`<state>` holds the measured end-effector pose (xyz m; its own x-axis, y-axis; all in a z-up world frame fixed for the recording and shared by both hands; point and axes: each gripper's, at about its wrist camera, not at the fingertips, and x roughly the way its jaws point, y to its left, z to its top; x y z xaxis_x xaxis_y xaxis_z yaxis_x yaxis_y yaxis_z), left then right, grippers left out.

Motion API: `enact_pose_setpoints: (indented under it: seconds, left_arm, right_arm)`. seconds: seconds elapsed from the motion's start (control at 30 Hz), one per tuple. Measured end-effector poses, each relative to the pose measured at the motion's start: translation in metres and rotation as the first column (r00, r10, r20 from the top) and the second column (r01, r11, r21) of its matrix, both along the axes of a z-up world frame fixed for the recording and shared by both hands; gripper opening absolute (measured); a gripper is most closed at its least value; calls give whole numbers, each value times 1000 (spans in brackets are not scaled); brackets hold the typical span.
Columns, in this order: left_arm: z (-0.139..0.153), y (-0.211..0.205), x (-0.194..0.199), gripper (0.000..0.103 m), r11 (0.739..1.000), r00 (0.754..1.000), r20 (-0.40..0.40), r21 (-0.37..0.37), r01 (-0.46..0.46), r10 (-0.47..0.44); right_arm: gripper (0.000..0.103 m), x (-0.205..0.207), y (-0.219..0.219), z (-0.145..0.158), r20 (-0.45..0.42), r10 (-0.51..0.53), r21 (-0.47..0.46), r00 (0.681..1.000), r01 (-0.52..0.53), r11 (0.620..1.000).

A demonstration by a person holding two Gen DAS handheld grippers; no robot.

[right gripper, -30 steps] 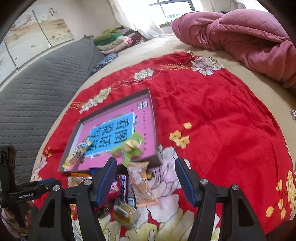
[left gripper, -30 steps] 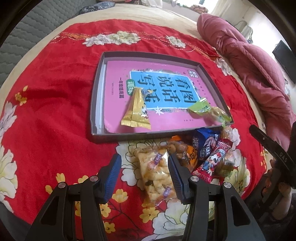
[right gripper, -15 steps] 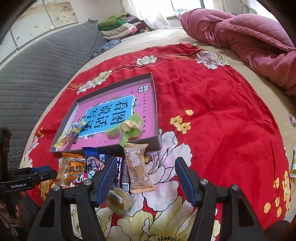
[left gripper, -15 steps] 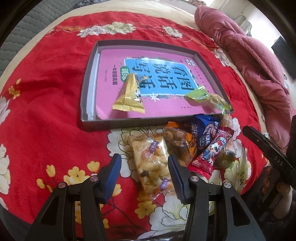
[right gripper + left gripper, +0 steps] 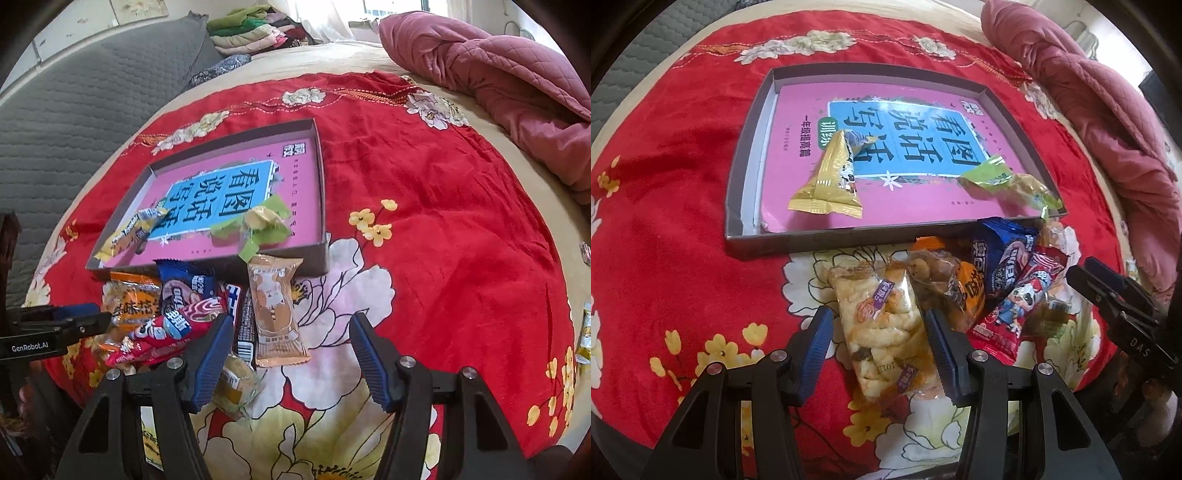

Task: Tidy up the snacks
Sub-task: 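Close left tool on clear cracker bag while right tool grasps tan pastry packet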

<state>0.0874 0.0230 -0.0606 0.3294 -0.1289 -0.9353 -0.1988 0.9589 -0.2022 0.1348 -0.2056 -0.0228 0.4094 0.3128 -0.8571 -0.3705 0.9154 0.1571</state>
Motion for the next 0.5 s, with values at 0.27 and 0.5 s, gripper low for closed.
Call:
enact_pose_setpoints:
  seconds: [0.27,0.5]
  left_arm:
    - [-7,-1,4,54,1000,1000,-15,3,-11,11]
    - [-14,0,8,56,1000,999,-29,-9,-30,29]
  right_arm:
    - [64,7,7,-18,-50,19,-50,999,-21,999]
    - [64,12,11,-24,-44,21,-58,999,-24,998]
